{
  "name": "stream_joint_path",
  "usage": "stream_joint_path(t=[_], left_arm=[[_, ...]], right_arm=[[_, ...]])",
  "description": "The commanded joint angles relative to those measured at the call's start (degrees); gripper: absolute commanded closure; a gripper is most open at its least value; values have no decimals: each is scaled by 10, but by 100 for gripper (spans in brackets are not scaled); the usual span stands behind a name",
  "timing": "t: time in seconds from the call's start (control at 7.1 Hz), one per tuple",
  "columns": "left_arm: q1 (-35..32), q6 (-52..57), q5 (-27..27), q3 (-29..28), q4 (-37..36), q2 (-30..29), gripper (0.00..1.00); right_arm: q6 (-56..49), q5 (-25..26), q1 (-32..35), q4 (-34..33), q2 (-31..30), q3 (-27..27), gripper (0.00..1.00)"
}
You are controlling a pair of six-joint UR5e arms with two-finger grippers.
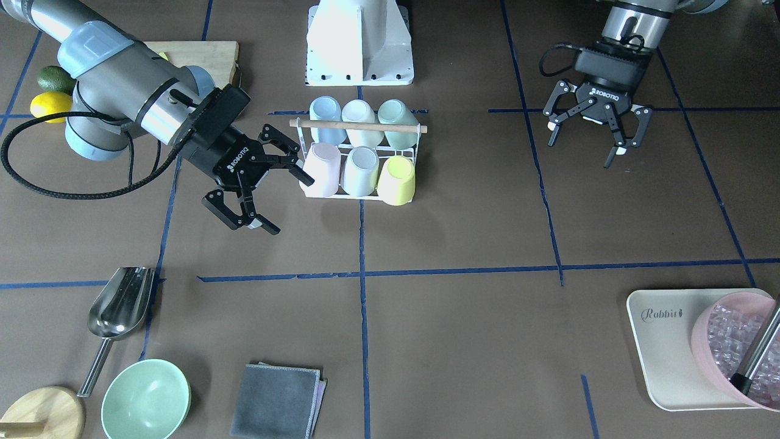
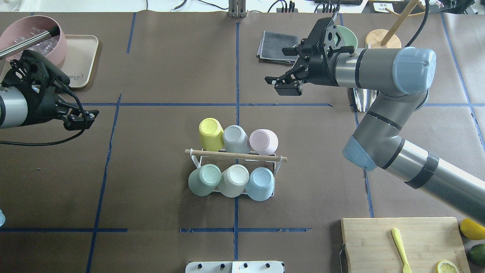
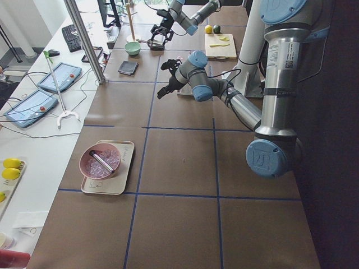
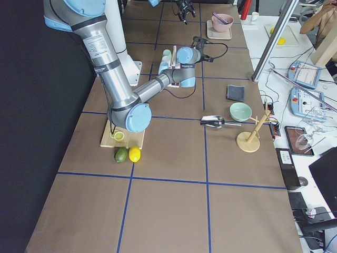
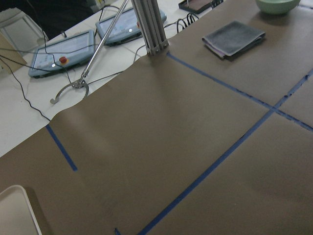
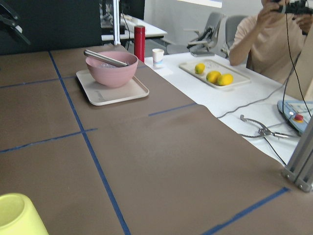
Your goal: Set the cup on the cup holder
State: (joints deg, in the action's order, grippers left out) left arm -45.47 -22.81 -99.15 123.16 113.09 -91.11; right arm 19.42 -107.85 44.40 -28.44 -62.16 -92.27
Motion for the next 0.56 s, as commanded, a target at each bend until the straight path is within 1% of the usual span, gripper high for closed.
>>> stream_joint_path(t=[0.0, 0.14, 0.28, 0.42], left_arm=[[-83, -2, -119, -6, -130, 2, 0], [-127, 2, -182, -42, -141, 6, 0], [-189, 2, -273, -101, -142, 19, 0], [-249, 2, -325, -142, -148, 18, 0]], right_arm=[[-2, -44, 35, -178, -5, -44, 0], [-4, -89, 64, -246, -4, -50, 0], [-5, -121, 88, -337, -2, -62, 0], [-6, -127, 97, -405, 0, -65, 0]])
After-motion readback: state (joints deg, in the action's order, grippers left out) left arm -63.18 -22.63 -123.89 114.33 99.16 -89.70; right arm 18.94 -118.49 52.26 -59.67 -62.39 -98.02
